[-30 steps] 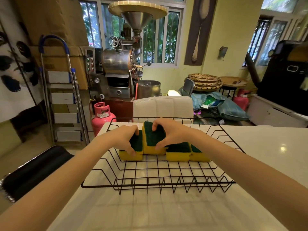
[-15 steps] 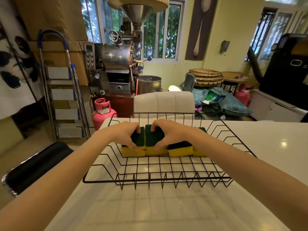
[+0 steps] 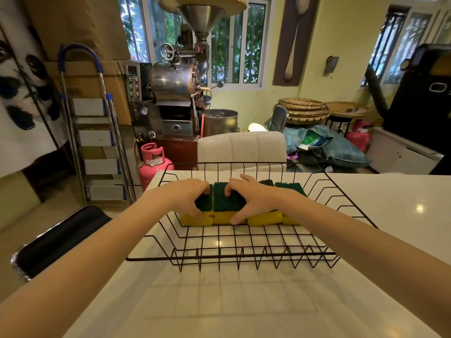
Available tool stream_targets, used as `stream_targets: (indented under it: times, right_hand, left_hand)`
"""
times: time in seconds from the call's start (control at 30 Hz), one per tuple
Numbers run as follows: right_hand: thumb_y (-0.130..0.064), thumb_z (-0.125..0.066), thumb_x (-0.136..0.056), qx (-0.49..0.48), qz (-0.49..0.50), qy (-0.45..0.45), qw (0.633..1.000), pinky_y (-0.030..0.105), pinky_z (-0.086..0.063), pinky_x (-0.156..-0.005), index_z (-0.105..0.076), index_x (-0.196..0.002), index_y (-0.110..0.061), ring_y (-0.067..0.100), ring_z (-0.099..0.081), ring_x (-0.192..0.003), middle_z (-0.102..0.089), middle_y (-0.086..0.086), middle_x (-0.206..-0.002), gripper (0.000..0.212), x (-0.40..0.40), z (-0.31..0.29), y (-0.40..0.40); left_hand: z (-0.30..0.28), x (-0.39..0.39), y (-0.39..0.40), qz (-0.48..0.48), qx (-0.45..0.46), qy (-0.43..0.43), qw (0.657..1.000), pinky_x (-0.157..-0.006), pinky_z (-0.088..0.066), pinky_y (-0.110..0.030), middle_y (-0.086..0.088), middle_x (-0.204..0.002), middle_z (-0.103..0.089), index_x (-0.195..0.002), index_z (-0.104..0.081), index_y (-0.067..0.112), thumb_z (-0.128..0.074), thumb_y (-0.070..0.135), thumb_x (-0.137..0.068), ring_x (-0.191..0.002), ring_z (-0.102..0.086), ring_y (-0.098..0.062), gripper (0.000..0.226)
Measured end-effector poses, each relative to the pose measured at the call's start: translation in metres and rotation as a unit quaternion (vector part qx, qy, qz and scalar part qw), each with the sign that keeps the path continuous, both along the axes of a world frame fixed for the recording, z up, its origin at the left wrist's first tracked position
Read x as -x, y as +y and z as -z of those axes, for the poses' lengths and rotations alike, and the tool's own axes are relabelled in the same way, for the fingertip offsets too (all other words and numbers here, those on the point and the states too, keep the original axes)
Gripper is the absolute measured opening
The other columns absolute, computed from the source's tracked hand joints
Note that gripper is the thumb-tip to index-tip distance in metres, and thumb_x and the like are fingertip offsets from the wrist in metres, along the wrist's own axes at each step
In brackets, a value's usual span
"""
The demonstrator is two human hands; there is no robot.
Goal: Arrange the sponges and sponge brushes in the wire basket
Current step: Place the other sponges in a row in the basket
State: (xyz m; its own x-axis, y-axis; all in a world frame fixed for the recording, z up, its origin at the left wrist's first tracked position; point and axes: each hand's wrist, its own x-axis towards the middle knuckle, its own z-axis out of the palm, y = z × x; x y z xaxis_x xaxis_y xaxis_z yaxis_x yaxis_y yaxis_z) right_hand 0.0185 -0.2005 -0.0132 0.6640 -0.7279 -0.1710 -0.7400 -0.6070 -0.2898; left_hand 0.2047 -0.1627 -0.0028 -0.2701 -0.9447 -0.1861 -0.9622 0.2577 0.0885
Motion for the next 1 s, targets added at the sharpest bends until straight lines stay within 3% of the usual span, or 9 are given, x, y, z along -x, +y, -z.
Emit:
stream_targets:
  times: [0.1,0.27,0.37,0.47,0.63,0.83,1.0]
  right_hand:
    - [-0.033,-0.075,-0.069,0.033,0.011,0.027,0.999,0.047,-0.032,-0.107,-0.032,-0.134,-0.023,0.031,-0.026,-0.129,-0.035,0.011,-0.138,0.078,0.009,-0.004,0.005]
    - [-0.033,-0.075,-0.069,0.093,0.058,0.056,0.992,0.042,-0.031,-0.11,-0.02,-0.141,-0.013,0.029,-0.027,-0.133,-0.032,0.011,-0.145,0.092,0.027,0.001,0.014]
    - [-0.031,-0.077,-0.068,0.09,0.056,0.033,0.994,0.041,-0.032,-0.11,-0.018,-0.143,-0.013,0.028,-0.027,-0.134,-0.031,0.011,-0.147,0.097,0.029,0.0,0.014]
    - [-0.04,-0.077,-0.065,0.114,0.043,0.07,0.99,0.044,-0.03,-0.111,-0.018,-0.143,-0.014,0.03,-0.023,-0.135,-0.031,0.011,-0.146,0.102,0.03,-0.002,0.008]
    - [-0.033,-0.083,-0.058,0.065,0.067,0.024,0.995,0.036,-0.046,-0.094,-0.036,-0.131,-0.014,0.025,-0.045,-0.115,-0.047,0.008,-0.127,0.088,0.032,-0.006,0.0]
    - [-0.029,-0.085,-0.057,0.047,0.054,-0.041,0.997,0.034,-0.046,-0.096,-0.032,-0.134,-0.016,0.023,-0.045,-0.116,-0.044,0.007,-0.131,0.094,0.035,0.001,-0.004]
    - [-0.029,-0.083,-0.061,0.023,0.063,-0.039,0.997,0.034,-0.047,-0.093,-0.032,-0.132,-0.017,0.023,-0.048,-0.113,-0.047,0.007,-0.13,0.088,0.037,0.003,-0.005]
  left_hand:
    - [-0.002,0.005,0.009,0.013,0.008,0.001,1.0,-0.097,-0.042,-0.035,-0.006,-0.134,-0.044,-0.132,-0.033,0.02,-0.066,0.033,-0.076,-0.117,-0.045,-0.022,0.066]
    - [0.001,0.028,0.025,0.068,-0.002,-0.036,0.997,-0.113,-0.024,-0.042,0.004,-0.156,-0.006,-0.142,-0.009,0.03,-0.059,0.037,-0.081,-0.141,-0.015,-0.02,0.079]
    - [0.003,0.035,0.027,0.054,-0.008,-0.028,0.998,-0.111,-0.025,-0.04,0.003,-0.155,-0.013,-0.142,-0.012,0.029,-0.059,0.035,-0.081,-0.139,-0.021,-0.02,0.077]
    - [0.002,0.035,0.028,0.044,-0.012,-0.019,0.999,-0.111,-0.026,-0.038,0.001,-0.153,-0.02,-0.142,-0.015,0.028,-0.06,0.032,-0.081,-0.137,-0.026,-0.02,0.075]
    - [0.001,0.033,0.028,0.044,-0.017,-0.003,0.999,-0.11,-0.026,-0.037,0.001,-0.152,-0.025,-0.141,-0.018,0.027,-0.058,0.024,-0.082,-0.136,-0.028,-0.02,0.071]
    - [0.0,0.03,0.024,0.048,-0.032,0.006,0.998,-0.11,-0.027,-0.035,0.0,-0.151,-0.026,-0.14,-0.022,0.026,-0.058,0.021,-0.082,-0.135,-0.028,-0.02,0.068]
    - [-0.003,0.034,0.023,0.041,-0.036,0.002,0.999,-0.109,-0.029,-0.037,-0.003,-0.149,-0.03,-0.139,-0.025,0.024,-0.057,0.021,-0.082,-0.133,-0.031,-0.022,0.065]
